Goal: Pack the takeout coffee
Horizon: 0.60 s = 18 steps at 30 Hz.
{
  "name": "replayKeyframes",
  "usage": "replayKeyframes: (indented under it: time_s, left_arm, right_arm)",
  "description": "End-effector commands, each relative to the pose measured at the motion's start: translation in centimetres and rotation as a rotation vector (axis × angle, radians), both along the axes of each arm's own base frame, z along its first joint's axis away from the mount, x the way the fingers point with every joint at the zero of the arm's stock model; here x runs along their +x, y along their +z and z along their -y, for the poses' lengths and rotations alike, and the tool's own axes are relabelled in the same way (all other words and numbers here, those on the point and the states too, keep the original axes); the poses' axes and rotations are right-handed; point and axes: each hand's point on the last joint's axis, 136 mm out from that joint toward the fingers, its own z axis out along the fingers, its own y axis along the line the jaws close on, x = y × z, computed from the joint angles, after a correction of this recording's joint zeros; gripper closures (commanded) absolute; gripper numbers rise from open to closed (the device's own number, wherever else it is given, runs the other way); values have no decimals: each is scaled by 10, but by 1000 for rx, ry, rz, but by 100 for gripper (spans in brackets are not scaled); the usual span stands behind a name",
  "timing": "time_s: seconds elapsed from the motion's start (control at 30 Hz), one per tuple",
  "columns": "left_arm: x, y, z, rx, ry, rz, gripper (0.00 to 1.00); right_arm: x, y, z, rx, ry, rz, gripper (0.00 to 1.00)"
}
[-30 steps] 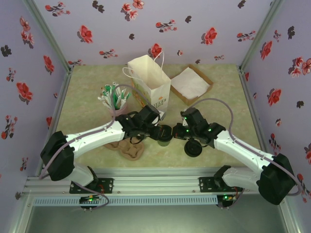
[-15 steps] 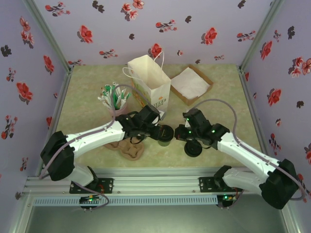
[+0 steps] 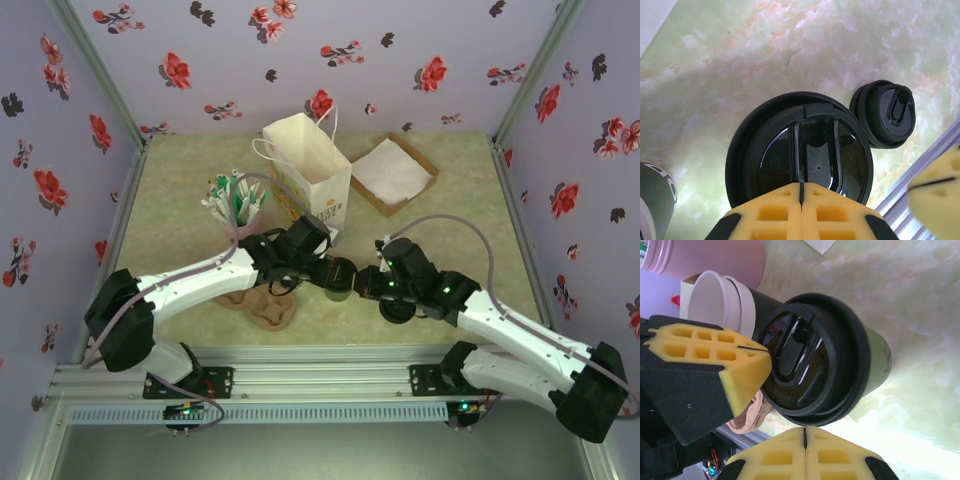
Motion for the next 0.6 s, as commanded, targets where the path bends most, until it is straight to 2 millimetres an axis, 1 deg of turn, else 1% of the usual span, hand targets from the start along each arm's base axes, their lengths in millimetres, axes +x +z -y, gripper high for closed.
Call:
replayKeyframes:
  time_s: [0.0, 0.37, 0.57]
  left_arm:
    - [3, 4, 2, -7, 11, -12, 100]
    - [5, 0, -1, 2, 23, -13, 100]
    - [7, -1, -2, 4, 28, -13, 100]
  right_arm:
    - [9, 4, -10, 34, -35, 28, 95]
    - [9, -12, -13, -4, -33, 9, 97]
    - [8, -16, -12, -13, -36, 5, 98]
